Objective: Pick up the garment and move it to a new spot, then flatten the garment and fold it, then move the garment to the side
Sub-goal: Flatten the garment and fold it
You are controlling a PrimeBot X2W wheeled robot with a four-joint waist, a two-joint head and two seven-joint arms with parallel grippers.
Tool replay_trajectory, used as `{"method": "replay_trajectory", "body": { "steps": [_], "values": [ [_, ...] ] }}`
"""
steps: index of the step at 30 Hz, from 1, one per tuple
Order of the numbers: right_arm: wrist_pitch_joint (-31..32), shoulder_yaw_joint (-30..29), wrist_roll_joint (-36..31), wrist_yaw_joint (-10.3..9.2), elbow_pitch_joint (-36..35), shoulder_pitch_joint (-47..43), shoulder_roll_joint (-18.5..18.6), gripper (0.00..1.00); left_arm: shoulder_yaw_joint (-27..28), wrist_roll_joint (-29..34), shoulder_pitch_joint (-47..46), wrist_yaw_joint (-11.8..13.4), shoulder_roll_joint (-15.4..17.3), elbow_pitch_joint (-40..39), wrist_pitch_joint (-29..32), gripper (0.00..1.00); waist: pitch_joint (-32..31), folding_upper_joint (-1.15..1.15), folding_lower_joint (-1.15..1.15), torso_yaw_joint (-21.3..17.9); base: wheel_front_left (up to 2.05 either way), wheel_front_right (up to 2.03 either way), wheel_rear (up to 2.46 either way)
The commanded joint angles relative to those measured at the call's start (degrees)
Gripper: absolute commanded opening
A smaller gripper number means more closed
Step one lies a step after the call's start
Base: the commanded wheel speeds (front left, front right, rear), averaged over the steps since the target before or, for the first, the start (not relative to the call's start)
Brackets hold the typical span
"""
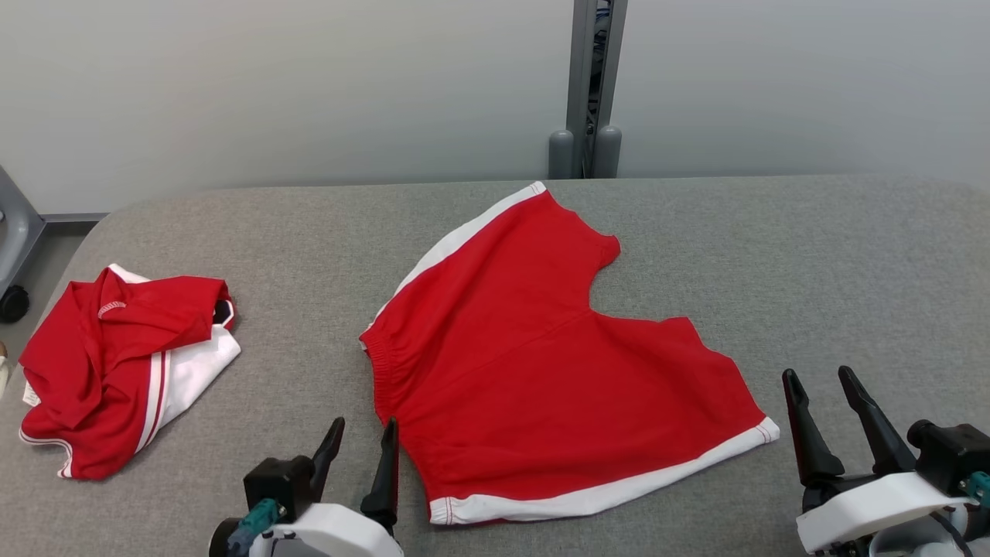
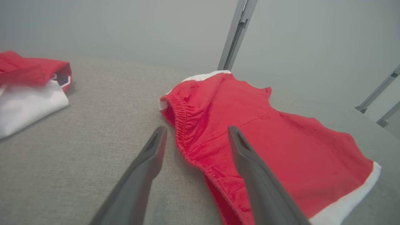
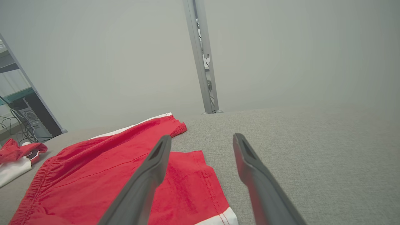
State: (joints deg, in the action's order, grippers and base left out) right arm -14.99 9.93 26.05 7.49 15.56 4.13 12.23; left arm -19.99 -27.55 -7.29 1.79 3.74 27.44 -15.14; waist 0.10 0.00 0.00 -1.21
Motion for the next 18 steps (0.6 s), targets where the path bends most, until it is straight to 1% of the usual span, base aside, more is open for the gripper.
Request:
{"method": "replay_trajectory", "body": {
  "steps": [1, 5, 11, 18],
  "values": [
    [-0.25, -0.08, -0.45, 0.01, 0.2, -0.42, 0.44, 1.0, 0.18, 1.28, 0.94, -0.2, -0.03, -0.66, -0.03, 1.0, -0.13, 0.0, 0.0, 0.33, 0.0, 0.0, 0.0],
    [-0.24, 0.47, -0.82, 0.01, 1.2, -0.28, 0.96, 1.0, -0.22, 3.97, 3.66, -0.67, -0.43, -0.99, -0.04, 1.0, -0.39, 0.0, 0.0, 0.71, 0.0, 0.0, 0.0],
    [-0.24, 0.23, -0.9, 0.01, 1.95, -0.1, 0.73, 1.0, -0.82, 3.24, 5.34, -1.47, -0.69, -0.36, -0.04, 1.0, -0.59, 0.0, 0.0, 0.91, 0.0, 0.0, 0.0],
    [-0.24, 0.28, -0.82, 0.01, 2.29, -0.1, 0.46, 1.0, -1.53, 3.09, 4.43, -0.81, -0.73, -0.57, -0.04, 1.0, -0.57, 0.0, 0.0, 0.88, 0.0, 0.0, 0.0]
  ]
}}
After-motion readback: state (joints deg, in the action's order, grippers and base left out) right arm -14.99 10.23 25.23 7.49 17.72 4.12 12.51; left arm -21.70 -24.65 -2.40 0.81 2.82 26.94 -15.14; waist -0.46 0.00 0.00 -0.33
